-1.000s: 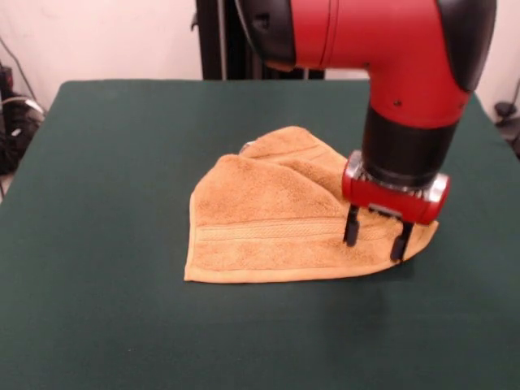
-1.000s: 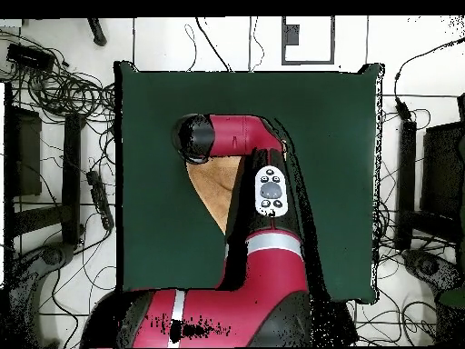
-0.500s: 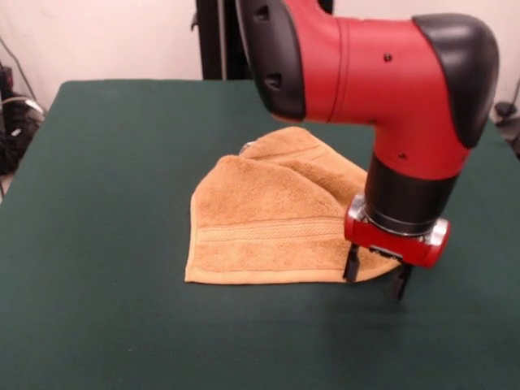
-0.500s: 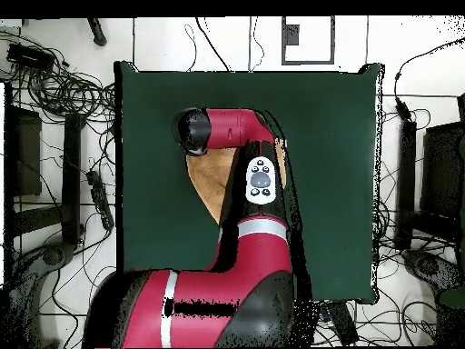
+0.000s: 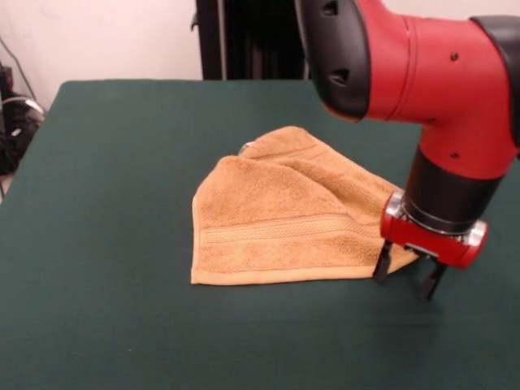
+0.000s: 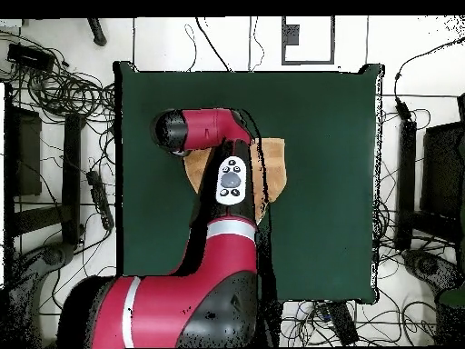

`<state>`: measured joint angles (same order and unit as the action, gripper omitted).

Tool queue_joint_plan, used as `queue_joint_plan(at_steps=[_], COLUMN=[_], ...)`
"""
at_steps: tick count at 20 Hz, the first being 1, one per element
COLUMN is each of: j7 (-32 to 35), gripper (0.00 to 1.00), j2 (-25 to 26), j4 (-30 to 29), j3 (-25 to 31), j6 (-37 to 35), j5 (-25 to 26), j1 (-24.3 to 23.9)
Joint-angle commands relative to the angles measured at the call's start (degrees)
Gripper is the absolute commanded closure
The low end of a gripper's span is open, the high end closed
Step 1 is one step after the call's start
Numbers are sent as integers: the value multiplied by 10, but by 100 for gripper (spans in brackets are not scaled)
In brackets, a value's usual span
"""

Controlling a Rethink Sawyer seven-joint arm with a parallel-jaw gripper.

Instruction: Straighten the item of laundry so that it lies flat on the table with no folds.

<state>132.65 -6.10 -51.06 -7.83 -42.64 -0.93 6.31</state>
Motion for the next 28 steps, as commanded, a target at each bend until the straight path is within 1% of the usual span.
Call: queue_joint_plan(at_steps=[1,5,6,12,14,17,19,21,24,28], j7=[181,175,168,123,103,69,38,22,-5,-55], gripper=[0,0,0,0,0,0,0,0,0,0], j2=[19,13,4,-77,-97,-133,-160,-179,-200,-227], j4=[-14,-14,-21,-62,-74,-82,-93,-103,-118,-158], j3=[5,6,6,-2,6,6,14,17,17,37], j6=[-50,-55,-59,-115,-123,-136,-138,-134,-129,-103], j5=[-48,-56,-56,-58,-59,-48,-42,-36,-20,-6], j1=[30,27,26,14,4,-5,-13,-20,-30,-56])
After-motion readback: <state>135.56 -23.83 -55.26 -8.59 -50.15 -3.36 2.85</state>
